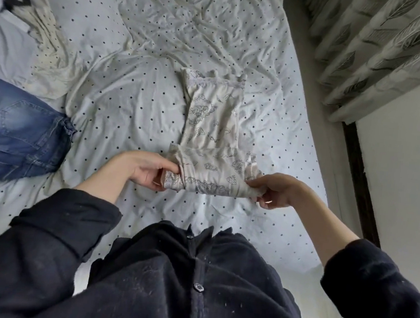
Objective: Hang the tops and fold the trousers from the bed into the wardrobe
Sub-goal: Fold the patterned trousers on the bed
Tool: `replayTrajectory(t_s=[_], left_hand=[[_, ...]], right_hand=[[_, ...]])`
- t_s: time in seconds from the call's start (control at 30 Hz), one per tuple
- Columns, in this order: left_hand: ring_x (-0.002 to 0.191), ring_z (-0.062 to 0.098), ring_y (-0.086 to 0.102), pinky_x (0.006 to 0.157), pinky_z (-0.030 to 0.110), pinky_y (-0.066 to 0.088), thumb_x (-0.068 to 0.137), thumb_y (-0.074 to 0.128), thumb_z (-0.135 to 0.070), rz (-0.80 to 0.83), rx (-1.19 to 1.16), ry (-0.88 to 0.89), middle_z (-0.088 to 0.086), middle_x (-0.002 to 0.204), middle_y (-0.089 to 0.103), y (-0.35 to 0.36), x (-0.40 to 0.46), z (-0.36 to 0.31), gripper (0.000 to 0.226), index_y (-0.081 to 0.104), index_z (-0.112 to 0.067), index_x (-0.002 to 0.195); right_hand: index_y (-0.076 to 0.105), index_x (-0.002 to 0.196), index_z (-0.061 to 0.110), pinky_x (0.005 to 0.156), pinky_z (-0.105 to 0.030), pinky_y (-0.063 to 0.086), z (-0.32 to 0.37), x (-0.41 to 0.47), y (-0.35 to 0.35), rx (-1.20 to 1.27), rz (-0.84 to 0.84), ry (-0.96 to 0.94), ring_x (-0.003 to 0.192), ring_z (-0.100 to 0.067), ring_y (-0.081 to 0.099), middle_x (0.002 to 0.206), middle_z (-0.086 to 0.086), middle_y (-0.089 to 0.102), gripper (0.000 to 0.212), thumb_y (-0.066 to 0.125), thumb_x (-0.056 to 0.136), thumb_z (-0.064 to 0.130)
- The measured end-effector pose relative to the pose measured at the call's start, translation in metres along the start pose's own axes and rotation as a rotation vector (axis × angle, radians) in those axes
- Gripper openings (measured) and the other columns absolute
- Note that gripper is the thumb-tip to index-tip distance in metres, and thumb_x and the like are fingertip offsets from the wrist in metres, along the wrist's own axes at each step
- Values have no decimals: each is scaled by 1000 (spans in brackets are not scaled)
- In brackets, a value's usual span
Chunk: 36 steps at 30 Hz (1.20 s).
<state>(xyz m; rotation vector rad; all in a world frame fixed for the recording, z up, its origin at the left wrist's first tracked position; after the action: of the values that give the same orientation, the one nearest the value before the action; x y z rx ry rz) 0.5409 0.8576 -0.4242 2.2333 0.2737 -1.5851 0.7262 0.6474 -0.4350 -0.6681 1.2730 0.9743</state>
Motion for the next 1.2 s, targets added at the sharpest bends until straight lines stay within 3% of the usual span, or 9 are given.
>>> replayTrajectory(t_s=[0.13, 0.37, 0.53, 0.63, 0.7, 0.83, 0.9, 1.07, 1.2], left_hand=[[64, 18, 70, 51, 21, 49, 95, 47, -13, -49, -133, 49, 13, 78, 72, -7, -3, -24, 12, 57, -7, 99], [58, 17, 67, 49, 21, 51, 97, 45, -29, -178, -363, 246, 10, 70, 70, -54, 16, -123, 26, 59, -8, 92], [82, 17, 64, 70, 28, 50, 96, 44, -43, -355, -321, 418, 6, 98, 67, -81, 45, -181, 38, 58, -9, 104], [74, 13, 57, 63, 24, 45, 96, 50, -32, -515, -114, 346, 2, 92, 61, -75, 79, -164, 27, 56, -12, 113], [81, 15, 55, 62, 21, 43, 95, 52, -22, -602, -17, 300, 4, 97, 61, -72, 101, -143, 28, 56, -9, 120], [87, 16, 51, 59, 16, 38, 92, 57, -23, -818, 1, 398, 2, 95, 58, -80, 125, -128, 37, 51, -3, 123], [90, 17, 51, 69, 22, 40, 89, 60, -32, -917, 102, 427, 1, 96, 53, -87, 127, -133, 46, 49, -5, 125], [127, 27, 42, 104, 38, 37, 76, 73, -41, -845, 244, 448, 11, 140, 41, -90, 141, -142, 87, 26, -14, 143], [117, 29, 52, 98, 43, 44, 75, 75, -36, -752, 247, 390, 11, 128, 54, -82, 151, -142, 75, 37, -7, 133]], right_hand=[[55, 75, 12, 44, -17, 36, 37, 1, -5, 44, -104, -61, 42, -8, 55, 52, -1, 59, 18, 57, 92, 17], [49, 64, 14, 52, -18, 33, 162, 6, -28, 64, -243, -218, 35, -6, 53, 44, 1, 56, 32, 45, 95, 9], [55, 96, 7, 68, -27, 46, 232, 31, -41, 276, -384, -462, 72, -16, 64, 82, -6, 65, 18, 52, 95, 25], [53, 123, -5, 80, -37, 47, 229, 59, -37, 17, -489, -470, 91, -23, 56, 95, -11, 59, 41, 50, 95, 24], [55, 120, -9, 75, -35, 44, 215, 79, -34, -60, -513, -453, 83, -24, 53, 91, -14, 58, 41, 51, 95, 23], [66, 86, -2, 58, -27, 35, 189, 109, -33, -88, -555, -360, 56, -14, 39, 63, -2, 48, 29, 55, 90, 24], [55, 60, 9, 52, -26, 33, 181, 115, -34, -69, -600, -349, 53, -13, 38, 57, -1, 47, 32, 59, 86, 27], [53, 64, 9, 67, -34, 45, 172, 119, -36, 79, -601, -305, 75, -20, 49, 71, -5, 55, 37, 69, 81, 38], [58, 84, 7, 73, -33, 46, 162, 117, -18, 309, -382, -223, 73, -14, 51, 81, -2, 57, 22, 71, 83, 25]])
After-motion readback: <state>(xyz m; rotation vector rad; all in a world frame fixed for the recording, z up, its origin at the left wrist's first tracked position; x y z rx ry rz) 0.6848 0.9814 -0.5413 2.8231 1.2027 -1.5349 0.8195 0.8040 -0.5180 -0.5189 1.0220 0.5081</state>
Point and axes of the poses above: each hand's wrist, its own x-axis towards the middle knuckle, its own y-axis out of the palm, z = x × y, the point moved 4 cm from there along x, towards the middle knuckle
